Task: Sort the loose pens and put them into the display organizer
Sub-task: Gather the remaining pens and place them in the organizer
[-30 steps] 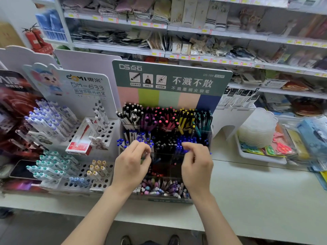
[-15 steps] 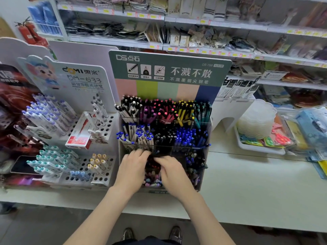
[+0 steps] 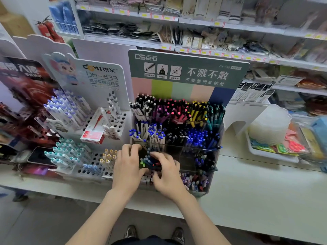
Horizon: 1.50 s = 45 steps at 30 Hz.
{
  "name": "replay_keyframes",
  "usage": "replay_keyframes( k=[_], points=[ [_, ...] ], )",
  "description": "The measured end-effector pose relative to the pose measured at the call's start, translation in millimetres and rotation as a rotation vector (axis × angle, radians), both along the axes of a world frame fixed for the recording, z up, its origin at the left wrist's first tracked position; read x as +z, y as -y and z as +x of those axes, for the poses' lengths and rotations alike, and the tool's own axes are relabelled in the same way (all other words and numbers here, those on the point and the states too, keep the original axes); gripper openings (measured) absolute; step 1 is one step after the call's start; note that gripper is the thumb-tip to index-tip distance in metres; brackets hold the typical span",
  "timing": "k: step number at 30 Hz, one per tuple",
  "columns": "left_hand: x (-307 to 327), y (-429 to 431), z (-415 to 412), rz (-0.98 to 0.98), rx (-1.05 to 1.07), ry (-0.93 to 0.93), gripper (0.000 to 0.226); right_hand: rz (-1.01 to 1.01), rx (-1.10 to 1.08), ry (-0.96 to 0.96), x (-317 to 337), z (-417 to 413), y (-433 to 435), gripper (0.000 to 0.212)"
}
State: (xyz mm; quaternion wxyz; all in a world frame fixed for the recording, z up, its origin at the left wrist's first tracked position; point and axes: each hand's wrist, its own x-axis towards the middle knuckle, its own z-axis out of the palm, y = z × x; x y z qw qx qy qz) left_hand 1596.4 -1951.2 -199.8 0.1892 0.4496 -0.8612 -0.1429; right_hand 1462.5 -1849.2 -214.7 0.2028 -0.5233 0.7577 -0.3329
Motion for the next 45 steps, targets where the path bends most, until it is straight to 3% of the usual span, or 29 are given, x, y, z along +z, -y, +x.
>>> replay_keyframes(
  k=[4, 9, 11, 15, 20, 24, 27, 29, 32, 35, 45],
  points=[
    [-2.0, -0.7, -0.3, -0.076, -0.113, 0.032, 0.072, -0.019, -0.035, -0.046, -6.4, -10.7, 3.0, 0.071],
    [-9.0, -2.4, -9.0, -0.142, -0.156, 0.123, 0.065, 0.179, -0.149, -0.319, -17.9, -23.1, -3.7, 0.042],
    [-10.8, -0.2, -10.5, -0.135, -0.119, 0.128, 0.06, 0.183, -0.165, -0.381, -18.1, -26.2, -4.6, 0.04],
    [-8.7, 2.1, -13.7, -0.095, -0.073, 0.113, 0.051, 0.057, -0.078, -0.221, -15.7, -22.9, -6.0, 0.055],
    [-7.7, -1.6, -6.8, -0.024, -0.033, 0.124, 0.079, 0.043, -0.038, -0.127, -10.9, -25.2, -2.1, 0.059],
    [-10.3, 5.7, -2.0, 0.02, 0.044, -0.002, 0.064, 0.035, -0.078, -0.081, -4.6, -27.6, 1.8, 0.057],
    [-7.5, 14.5, -1.4, 0.024, 0.032, -0.075, 0.049, 0.033, -0.126, -0.169, 4.0, -25.6, 4.5, 0.052],
    [-1.0, 13.9, -3.8, 0.0, 0.009, -0.09, 0.042, -0.054, -0.11, -0.249, 12.2, -18.0, 7.4, 0.048],
    [15.1, 9.4, -10.2, 0.063, 0.035, -0.253, 0.037, -0.228, -0.172, -0.189, 32.1, -5.3, 18.6, 0.03],
    [31.1, 14.8, -17.8, 0.079, 0.031, -0.386, 0.036, -0.211, -0.115, -0.174, 49.5, -8.6, 38.7, 0.028],
    [67.0, 71.6, -46.1, -0.124, -0.026, -0.232, 0.025, -0.16, -0.14, -0.273, 69.5, -13.6, 54.4, 0.032]
  ],
)
